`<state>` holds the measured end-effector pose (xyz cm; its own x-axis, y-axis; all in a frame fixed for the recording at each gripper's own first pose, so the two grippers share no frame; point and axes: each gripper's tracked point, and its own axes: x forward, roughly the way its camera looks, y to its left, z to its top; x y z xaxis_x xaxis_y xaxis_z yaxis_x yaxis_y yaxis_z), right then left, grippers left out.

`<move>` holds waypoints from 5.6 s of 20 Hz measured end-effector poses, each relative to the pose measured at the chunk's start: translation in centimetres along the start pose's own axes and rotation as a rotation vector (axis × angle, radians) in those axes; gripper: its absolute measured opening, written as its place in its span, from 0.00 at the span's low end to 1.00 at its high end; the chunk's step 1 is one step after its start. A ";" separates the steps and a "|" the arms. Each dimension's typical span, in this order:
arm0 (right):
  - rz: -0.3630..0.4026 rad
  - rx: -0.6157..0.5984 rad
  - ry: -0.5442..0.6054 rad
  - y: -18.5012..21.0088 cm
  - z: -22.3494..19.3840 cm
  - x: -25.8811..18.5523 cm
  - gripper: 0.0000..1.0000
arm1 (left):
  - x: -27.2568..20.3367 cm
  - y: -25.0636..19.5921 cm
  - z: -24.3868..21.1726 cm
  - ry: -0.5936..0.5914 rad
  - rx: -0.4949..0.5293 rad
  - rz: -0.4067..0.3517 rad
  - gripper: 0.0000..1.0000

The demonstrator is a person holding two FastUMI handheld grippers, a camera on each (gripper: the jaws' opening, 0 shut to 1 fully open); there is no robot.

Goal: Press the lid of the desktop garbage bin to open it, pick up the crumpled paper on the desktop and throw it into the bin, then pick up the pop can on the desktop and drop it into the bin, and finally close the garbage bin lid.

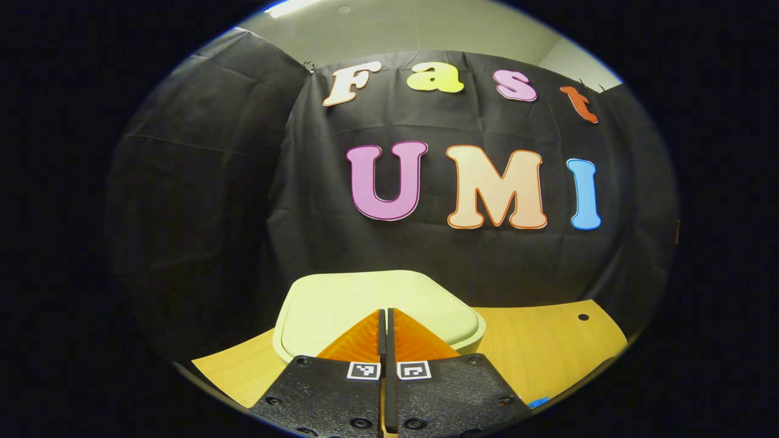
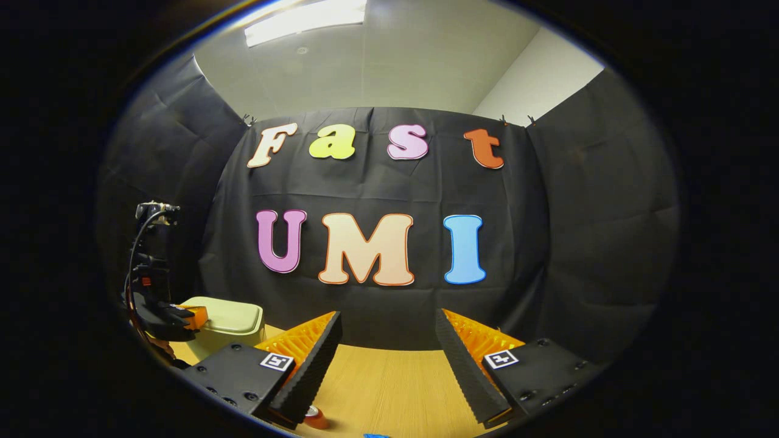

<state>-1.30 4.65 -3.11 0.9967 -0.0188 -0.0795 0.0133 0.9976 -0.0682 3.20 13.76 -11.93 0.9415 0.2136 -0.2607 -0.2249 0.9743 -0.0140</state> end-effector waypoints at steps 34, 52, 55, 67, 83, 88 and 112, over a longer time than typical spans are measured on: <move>0.229 -0.086 0.524 1.9 -25.0 0.4 0.98 | -11.1 -6.0 10.6 -0.324 0.041 -0.111 0.87; 0.303 -0.124 0.987 2.3 -41.8 -6.6 0.76 | -12.6 -2.3 10.4 -0.309 0.082 -0.025 0.86; 0.312 -0.106 0.991 2.8 -41.7 -6.6 0.31 | -12.6 -1.6 10.5 -0.307 0.079 -0.011 0.88; 0.320 0.012 0.668 4.9 -27.4 -0.1 0.12 | -13.3 -0.8 9.8 -0.301 0.071 -0.007 0.88; 0.543 0.098 0.292 19.0 -9.2 5.7 0.11 | -12.6 4.9 6.9 -0.231 0.094 0.061 0.87; 0.589 0.122 0.271 24.1 -8.9 6.6 0.11 | -11.8 7.4 5.6 -0.199 0.101 0.080 0.87; 0.481 0.037 0.226 24.2 -10.8 8.0 1.00 | -6.4 6.5 4.2 -0.177 0.091 -0.043 0.88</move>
<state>6.15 27.95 -16.14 0.8486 0.4319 -0.3055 -0.4344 0.8985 0.0636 -3.24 19.06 -6.33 0.9809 0.1733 -0.0882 -0.1676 0.9835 0.0685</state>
